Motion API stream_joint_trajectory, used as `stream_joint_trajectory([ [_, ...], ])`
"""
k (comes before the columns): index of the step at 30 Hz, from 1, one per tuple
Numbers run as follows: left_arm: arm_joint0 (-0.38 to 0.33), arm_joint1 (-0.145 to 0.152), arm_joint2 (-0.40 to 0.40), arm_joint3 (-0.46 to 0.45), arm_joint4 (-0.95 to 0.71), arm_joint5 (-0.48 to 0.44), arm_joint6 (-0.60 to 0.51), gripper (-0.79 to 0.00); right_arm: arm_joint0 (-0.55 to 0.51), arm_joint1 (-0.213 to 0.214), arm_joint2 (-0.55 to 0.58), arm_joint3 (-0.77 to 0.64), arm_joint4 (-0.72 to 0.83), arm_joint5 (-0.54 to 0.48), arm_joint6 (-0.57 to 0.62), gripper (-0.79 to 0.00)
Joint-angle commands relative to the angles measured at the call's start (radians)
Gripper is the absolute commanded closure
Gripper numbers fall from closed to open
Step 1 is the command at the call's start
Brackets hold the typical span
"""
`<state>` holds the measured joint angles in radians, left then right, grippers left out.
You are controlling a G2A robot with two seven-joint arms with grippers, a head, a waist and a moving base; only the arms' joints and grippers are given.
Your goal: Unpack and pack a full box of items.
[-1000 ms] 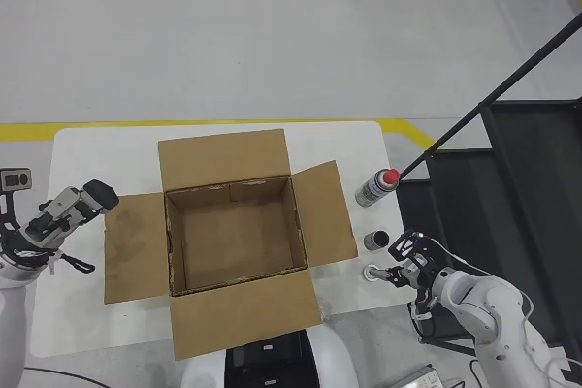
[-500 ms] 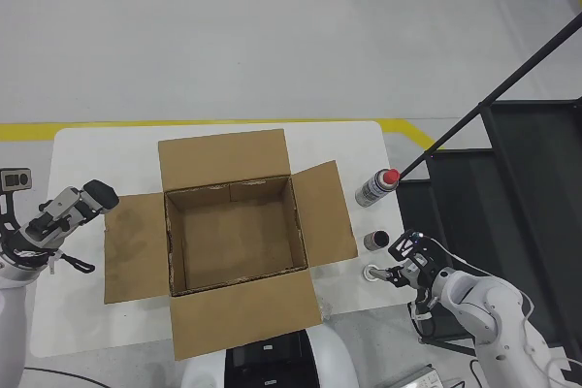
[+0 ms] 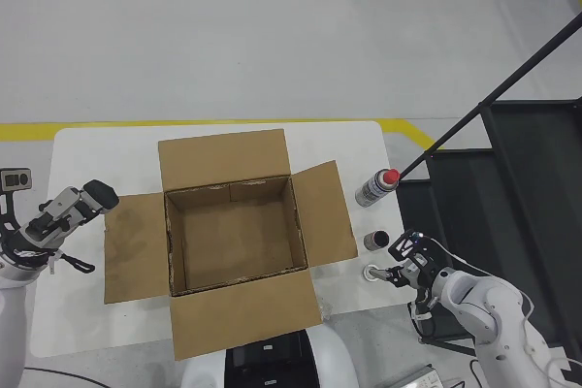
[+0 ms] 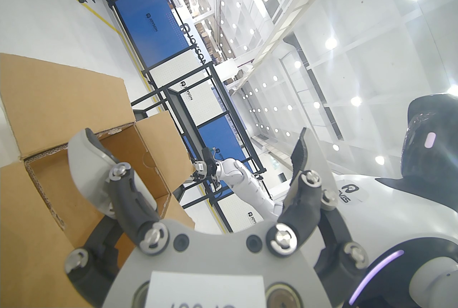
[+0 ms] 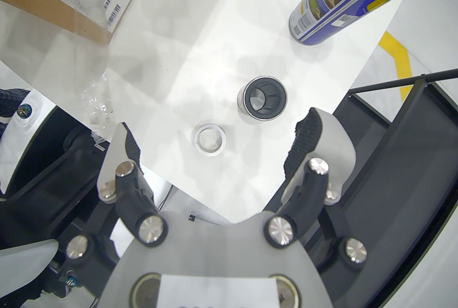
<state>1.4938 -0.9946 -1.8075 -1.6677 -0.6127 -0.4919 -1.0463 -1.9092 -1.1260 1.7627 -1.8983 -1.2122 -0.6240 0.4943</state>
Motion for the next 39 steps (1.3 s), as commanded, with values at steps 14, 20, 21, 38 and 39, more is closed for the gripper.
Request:
stream_joint_trajectory([
  [14,0.000,0.000,0.000,0.000,0.000,0.000,0.000,-0.785,0.131,0.016,-0.065,0.223,0.007,-0.041,0.138,-0.773],
  [20,0.000,0.000,0.000,0.000,0.000,0.000,0.000,-0.785,0.168,0.016,-0.107,0.275,0.005,0.001,0.160,-0.668],
  [21,0.000,0.000,0.000,0.000,0.000,0.000,0.000,-0.785,0.174,0.015,-0.118,0.281,0.004,0.006,0.163,-0.646],
  [38,0.000,0.000,0.000,0.000,0.000,0.000,0.000,-0.785,0.241,0.020,-0.187,0.388,-0.001,0.051,0.169,-0.379],
  [39,0.000,0.000,0.000,0.000,0.000,0.000,0.000,-0.785,0.243,0.020,-0.188,0.390,0.000,0.053,0.166,-0.376],
])
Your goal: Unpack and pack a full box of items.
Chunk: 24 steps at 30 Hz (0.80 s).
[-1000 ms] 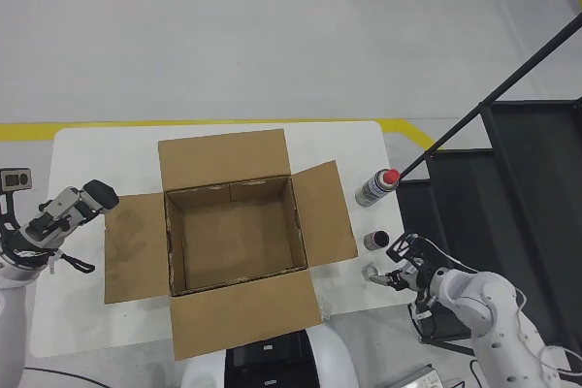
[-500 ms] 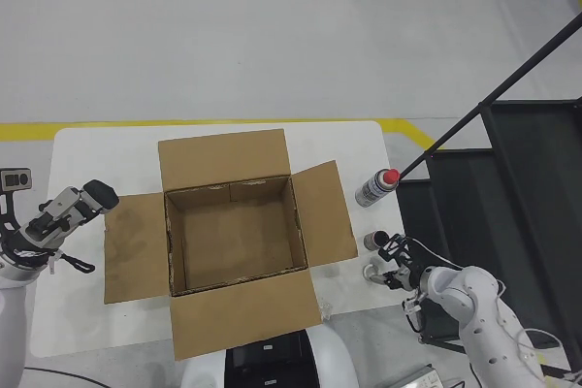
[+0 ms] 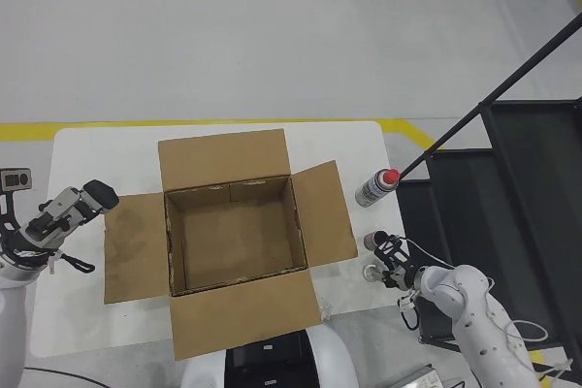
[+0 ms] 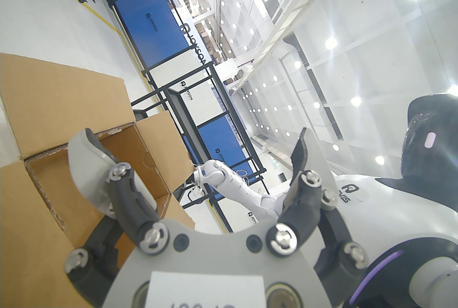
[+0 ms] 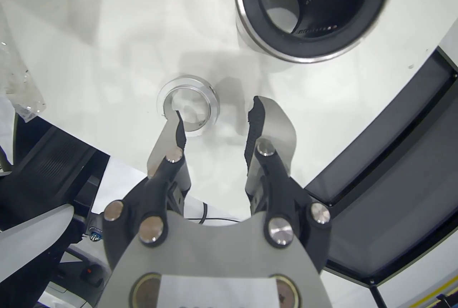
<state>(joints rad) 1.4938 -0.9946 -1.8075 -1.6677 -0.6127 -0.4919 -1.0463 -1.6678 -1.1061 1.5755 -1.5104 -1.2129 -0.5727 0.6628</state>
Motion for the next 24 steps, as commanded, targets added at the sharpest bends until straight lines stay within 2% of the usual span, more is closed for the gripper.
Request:
stream_joint_trajectory([
  [1,0.000,0.000,0.000,0.000,0.000,0.000,0.000,-0.785,0.003,0.001,-0.003,0.004,0.000,0.005,-0.004,-0.376],
  [4,0.000,0.000,0.000,0.000,0.000,0.000,0.000,-0.785,0.007,0.002,-0.011,0.008,0.002,0.013,-0.008,-0.336],
  [15,0.000,0.000,0.000,0.000,0.000,0.000,0.000,-0.785,0.033,0.002,-0.051,0.037,-0.002,0.048,-0.013,-0.317],
  [17,0.000,0.000,0.000,0.000,0.000,0.000,0.000,-0.785,0.037,0.002,-0.057,0.042,-0.002,0.051,-0.013,-0.228],
  [19,0.000,0.000,0.000,0.000,0.000,0.000,0.000,-0.785,0.040,0.003,-0.060,0.047,-0.001,0.054,-0.015,0.000],
  [24,0.000,0.000,0.000,0.000,0.000,0.000,0.000,-0.785,0.039,0.007,-0.055,0.047,0.005,0.056,-0.020,0.000],
])
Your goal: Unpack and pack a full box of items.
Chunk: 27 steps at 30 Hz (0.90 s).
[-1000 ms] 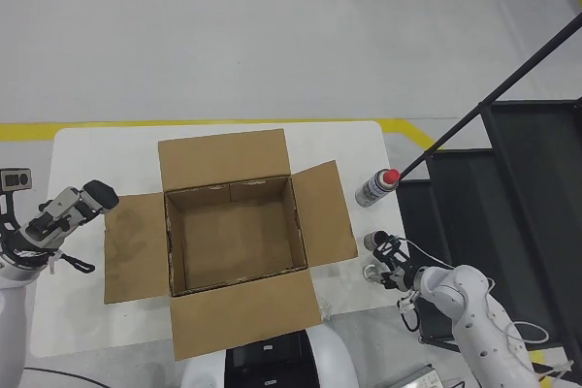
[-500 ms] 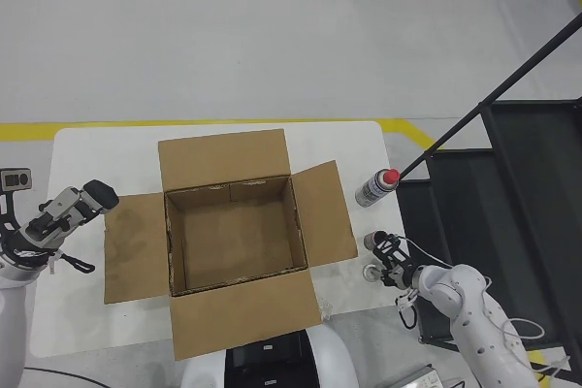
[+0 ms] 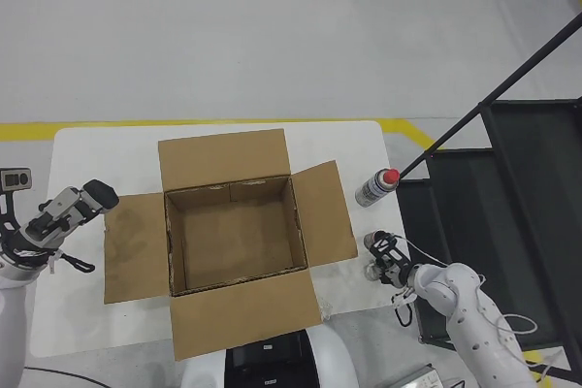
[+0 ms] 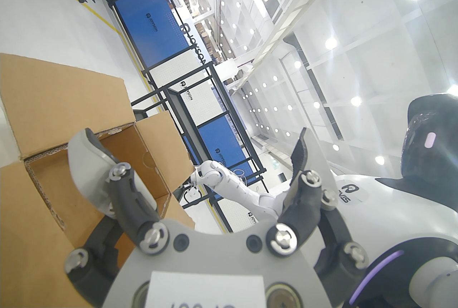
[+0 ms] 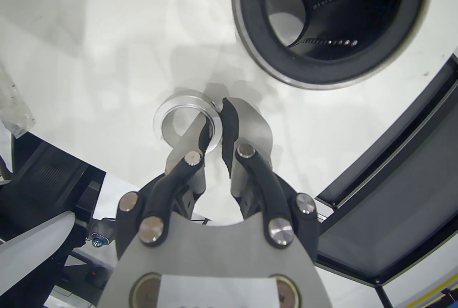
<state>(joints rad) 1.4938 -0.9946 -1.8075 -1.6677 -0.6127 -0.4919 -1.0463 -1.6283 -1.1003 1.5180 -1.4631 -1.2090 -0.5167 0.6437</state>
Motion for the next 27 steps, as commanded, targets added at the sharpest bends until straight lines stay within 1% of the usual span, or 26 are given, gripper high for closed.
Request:
stream_joint_trajectory([
  [1,0.000,0.000,0.000,0.000,0.000,0.000,0.000,-0.785,-0.001,0.002,0.005,0.000,0.002,0.000,-0.002,0.000],
  [5,0.000,0.000,0.000,0.000,0.000,0.000,0.000,-0.785,-0.017,0.008,0.036,-0.018,0.028,-0.010,-0.023,0.000],
  [8,0.000,0.000,0.000,0.000,0.000,0.000,0.000,-0.785,-0.058,0.017,0.093,-0.071,0.063,-0.040,-0.042,0.000],
  [13,0.000,0.000,0.000,0.000,0.000,0.000,0.000,-0.785,-0.158,0.033,0.224,-0.209,0.158,-0.117,-0.073,0.000],
  [19,0.000,0.000,0.000,0.000,0.000,0.000,0.000,-0.785,-0.249,0.042,0.331,-0.407,0.308,-0.203,-0.118,0.000],
  [22,0.000,0.000,0.000,0.000,0.000,0.000,0.000,-0.785,-0.274,0.044,0.348,-0.502,0.358,-0.214,-0.127,0.000],
  [25,0.000,0.000,0.000,0.000,0.000,0.000,0.000,-0.785,-0.266,0.044,0.337,-0.579,0.391,-0.203,-0.133,0.000],
  [27,0.000,0.000,0.000,0.000,0.000,0.000,0.000,-0.785,-0.247,0.045,0.312,-0.609,0.416,-0.219,-0.145,0.000],
])
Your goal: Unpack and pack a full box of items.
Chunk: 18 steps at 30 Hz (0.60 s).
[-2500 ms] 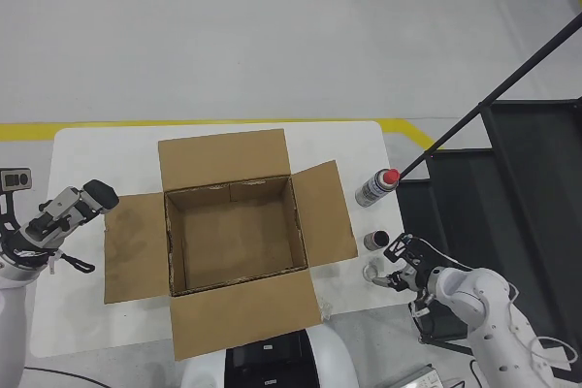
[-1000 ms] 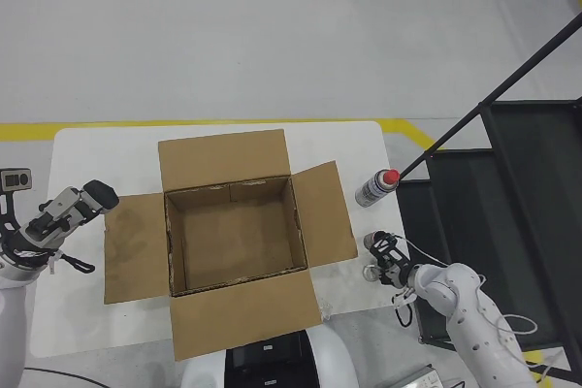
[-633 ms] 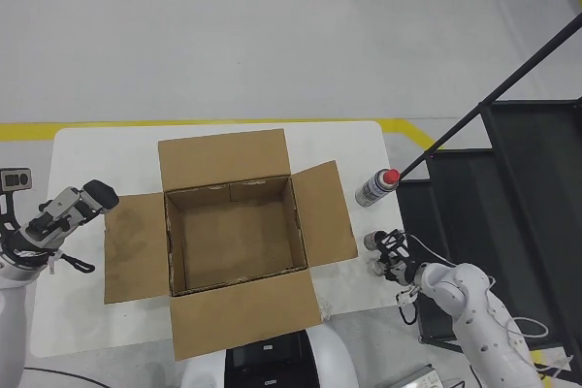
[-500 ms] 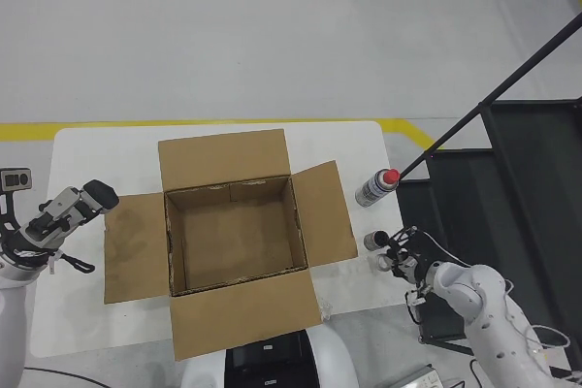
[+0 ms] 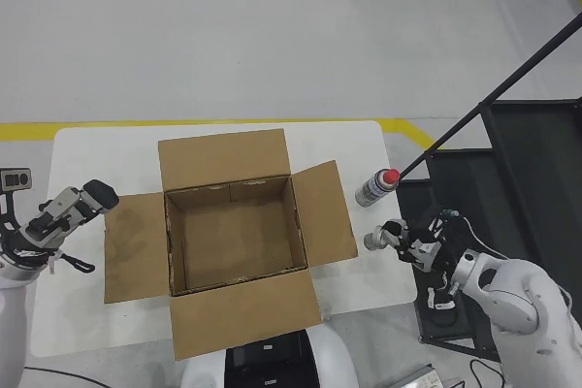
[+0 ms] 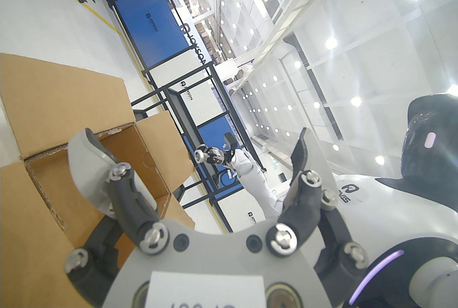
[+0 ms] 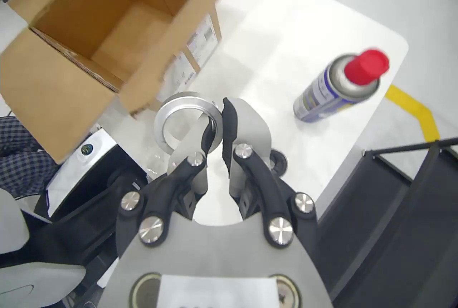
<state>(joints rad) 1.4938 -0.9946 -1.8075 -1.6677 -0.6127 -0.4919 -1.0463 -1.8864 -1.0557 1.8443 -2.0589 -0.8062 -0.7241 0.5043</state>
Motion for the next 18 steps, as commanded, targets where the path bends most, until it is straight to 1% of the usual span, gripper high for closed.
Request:
stream_joint_trajectory([
  [1,0.000,0.000,0.000,0.000,0.000,0.000,0.000,-0.785,0.024,0.001,-0.030,-0.018,0.024,-0.016,-0.005,0.000],
  [4,0.000,0.000,0.000,0.000,0.000,0.000,0.000,-0.785,0.083,0.002,-0.102,-0.034,0.044,-0.002,0.018,0.000],
  [8,0.000,0.000,0.000,0.000,0.000,0.000,0.000,-0.785,0.181,-0.001,-0.243,-0.037,0.032,0.042,0.063,0.000],
  [12,0.000,0.000,0.000,0.000,0.000,0.000,0.000,-0.785,0.292,-0.012,-0.413,-0.008,-0.031,0.138,0.111,0.000],
  [15,0.000,0.000,0.000,0.000,0.000,0.000,0.000,-0.785,0.371,-0.026,-0.531,0.040,-0.086,0.226,0.120,0.000],
  [18,0.000,0.000,0.000,0.000,0.000,0.000,0.000,-0.785,0.439,-0.041,-0.624,0.085,-0.146,0.315,0.123,0.000],
])
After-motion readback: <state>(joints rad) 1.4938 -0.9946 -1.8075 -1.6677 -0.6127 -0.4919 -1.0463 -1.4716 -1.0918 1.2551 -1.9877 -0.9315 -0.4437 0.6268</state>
